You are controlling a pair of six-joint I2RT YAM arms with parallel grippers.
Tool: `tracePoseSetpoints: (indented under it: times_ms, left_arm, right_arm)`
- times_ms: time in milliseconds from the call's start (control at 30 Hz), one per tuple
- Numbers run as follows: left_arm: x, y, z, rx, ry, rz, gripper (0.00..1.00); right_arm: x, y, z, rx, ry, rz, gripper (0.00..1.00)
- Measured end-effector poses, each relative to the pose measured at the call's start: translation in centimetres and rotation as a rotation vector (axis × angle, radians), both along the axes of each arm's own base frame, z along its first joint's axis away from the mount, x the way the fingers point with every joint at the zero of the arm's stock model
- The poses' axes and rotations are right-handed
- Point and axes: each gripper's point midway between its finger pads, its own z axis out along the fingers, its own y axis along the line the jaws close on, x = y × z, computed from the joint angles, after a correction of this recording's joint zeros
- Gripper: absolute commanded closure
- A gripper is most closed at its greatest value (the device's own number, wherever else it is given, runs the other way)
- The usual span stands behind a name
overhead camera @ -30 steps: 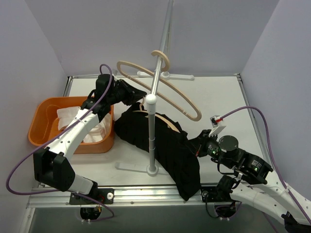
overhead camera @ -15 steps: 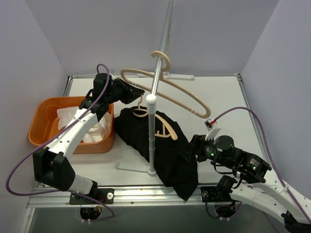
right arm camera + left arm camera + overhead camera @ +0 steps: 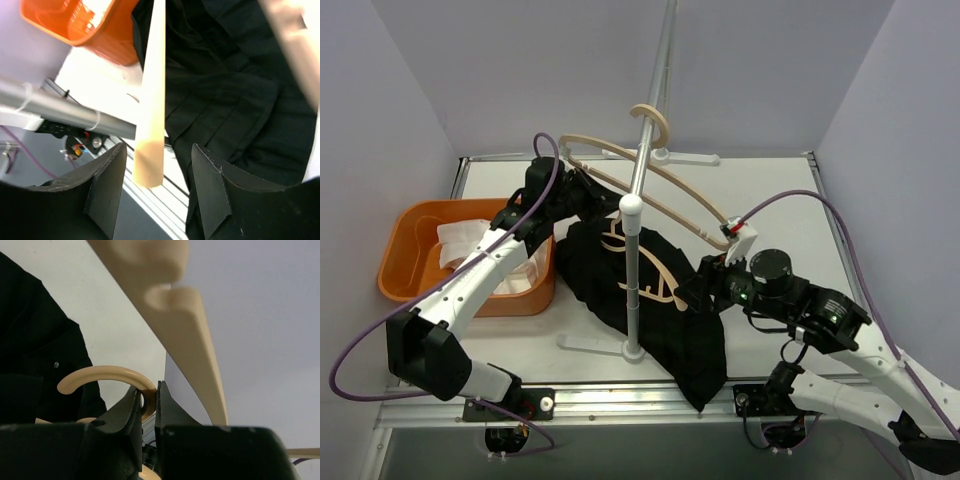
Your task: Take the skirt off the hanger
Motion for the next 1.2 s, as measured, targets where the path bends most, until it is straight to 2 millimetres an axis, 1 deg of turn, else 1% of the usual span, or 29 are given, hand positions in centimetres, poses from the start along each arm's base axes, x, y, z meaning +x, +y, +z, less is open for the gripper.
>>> tracePoseSetpoints:
  times_ms: [167,400,467,567,600,667,700,733,767,800,867,900,967,1000,1033,1067,1100,1200]
  left_arm:
    - [-1.0,-0.8,0.1,0.015,-0.010,-0.022,0.98]
    - [-1.9,-1.5,0.9,0.010,-0.031,-0.037,0.98]
    - [-2.2,-1.8,0.9,0.011,-0.031,-0.044,0.98]
    - [-2.5,-2.2,0.9,0.011,-0.032,-0.056,0.98]
    - [-2.6,-2.3,0.9,0.011,-0.032,-0.058,0.98]
    - [-2.8,-2.6,0.9,0.011,-0.033,-0.065,0.98]
    - [-2.8,-2.6,0.9,0.011,-0.033,-0.066,0.98]
    - [-2.9,-2.6,0.8,0.013,-0.031,-0.067,0.98]
    - [-2.9,-2.5,0.8,0.015,-0.029,-0.067,0.98]
    - [-2.9,-2.5,0.8,0.016,-0.030,-0.066,0.94]
    - [-2.9,-2.5,0.8,0.016,-0.029,-0.068,0.81]
    - [-3.0,-2.5,0.9,0.013,-0.032,-0.069,0.64]
    - [-3.3,-2.4,1.2,0.007,-0.039,-0.074,0.47]
    - [-3.5,-2.3,1.3,0.005,-0.043,-0.073,0.31]
    - [-3.7,-2.0,1.4,0.003,-0.046,-0.071,0.25]
    - [-3.9,-1.8,1.6,0.001,-0.047,-0.071,0.03]
    - [-4.1,-1.7,1.7,-0.002,-0.052,-0.071,0.06]
    - [-4.5,-1.2,2.1,-0.007,-0.057,-0.066,0.06]
  right_arm:
    - [1.1,1.8,-1.3,-0.042,0.008,0.036,0.49]
    - [1.4,3.3,-0.8,-0.009,-0.012,0.078,0.49]
    - [1.5,3.8,-0.8,0.003,-0.015,0.091,0.51]
    - [1.7,4.5,-1.6,0.006,-0.003,0.108,0.60]
    - [1.7,4.7,-2.1,0.001,0.005,0.114,0.69]
    - [1.7,5.0,-3.1,-0.007,0.022,0.121,0.79]
    - [1.7,5.0,-3.8,-0.014,0.035,0.119,0.94]
    - [1.8,4.8,-4.3,-0.024,0.041,0.105,1.00]
    - [2.1,4.5,-4.7,-0.028,0.051,0.078,1.00]
    - [2.3,4.4,-4.9,-0.027,0.053,0.071,1.00]
    - [2.2,4.4,-4.7,-0.024,0.045,0.070,1.00]
    - [2.2,4.3,-4.5,-0.021,0.039,0.066,1.00]
    - [2.0,4.0,-4.1,-0.017,0.026,0.064,1.00]
    - [1.8,3.7,-4.0,-0.019,0.019,0.065,1.00]
    - [1.6,3.4,-3.9,-0.022,0.015,0.066,1.00]
    - [1.5,3.1,-3.8,-0.026,0.011,0.063,1.00]
    - [1.4,2.8,-3.8,-0.034,0.010,0.055,1.00]
    - [1.4,1.9,-4.2,-0.072,0.020,0.035,1.00]
